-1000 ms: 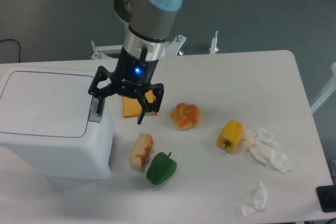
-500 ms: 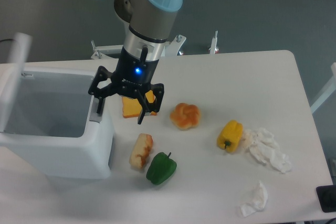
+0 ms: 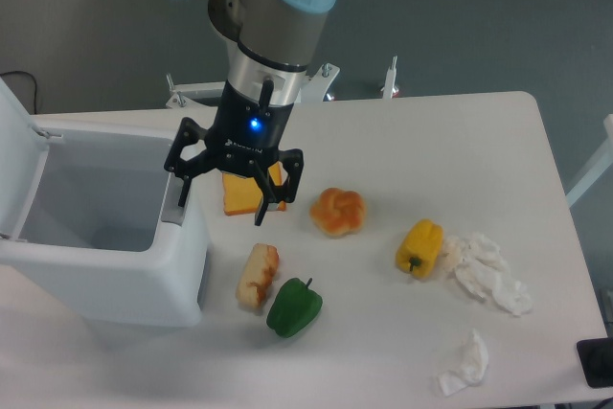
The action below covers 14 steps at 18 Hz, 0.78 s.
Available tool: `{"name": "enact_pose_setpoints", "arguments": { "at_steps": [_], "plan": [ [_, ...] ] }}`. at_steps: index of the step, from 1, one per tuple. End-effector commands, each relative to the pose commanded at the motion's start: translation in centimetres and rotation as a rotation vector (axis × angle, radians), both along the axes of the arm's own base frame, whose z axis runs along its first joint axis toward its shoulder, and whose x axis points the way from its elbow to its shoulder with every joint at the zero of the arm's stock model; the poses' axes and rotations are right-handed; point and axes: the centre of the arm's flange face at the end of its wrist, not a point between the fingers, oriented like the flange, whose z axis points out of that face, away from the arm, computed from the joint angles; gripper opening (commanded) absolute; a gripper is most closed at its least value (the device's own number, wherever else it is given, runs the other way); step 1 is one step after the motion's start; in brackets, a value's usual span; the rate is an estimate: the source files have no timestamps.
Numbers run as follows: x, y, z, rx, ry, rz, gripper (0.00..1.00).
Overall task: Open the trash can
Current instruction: 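Raise the gripper away from the opened trash can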
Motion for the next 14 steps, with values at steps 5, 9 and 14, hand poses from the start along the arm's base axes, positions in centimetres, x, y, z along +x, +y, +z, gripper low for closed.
{"name": "enact_pose_setpoints", "arguments": {
  "at_steps": [5,9,14],
  "plan": [
    [-0.3,0.0,2.1,0.021,0.048,-0.004,1.0],
    [-0.6,-0.6,2.5,-0.018,0.185,-0.089,1.0],
    [-1.3,-1.7,2.9,-0.119,0.372,-0.17,1.0]
  ]
}}
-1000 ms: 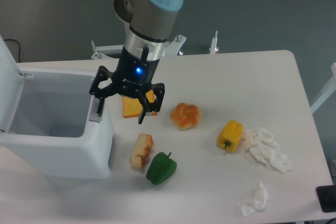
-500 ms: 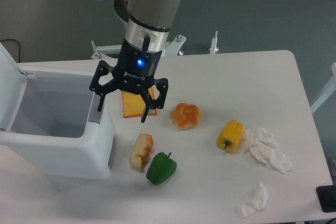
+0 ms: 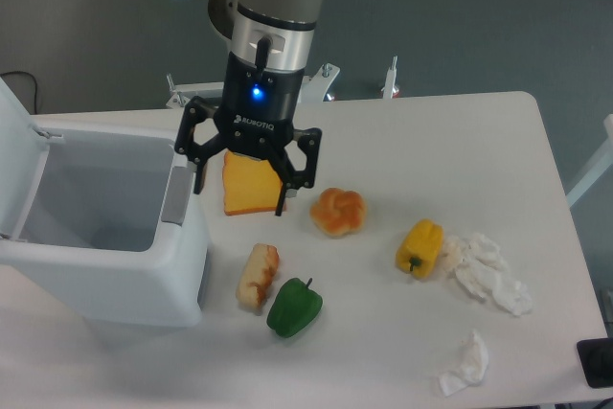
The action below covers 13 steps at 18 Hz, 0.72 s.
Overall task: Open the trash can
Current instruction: 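Raise the gripper away from the opened trash can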
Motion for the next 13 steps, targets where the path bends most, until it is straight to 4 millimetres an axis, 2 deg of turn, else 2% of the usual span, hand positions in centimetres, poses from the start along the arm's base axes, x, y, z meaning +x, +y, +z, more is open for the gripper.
{"name": "enact_pose_setpoints", "arguments": {
  "at_steps": [7,13],
  "plan": [
    [-1.3,-1.6,-0.5,-0.213,0.255,-0.151,1.0],
    [-1.9,-2.0,-0.7,-0.258,0.289,-0.174,1.0]
  ]
}}
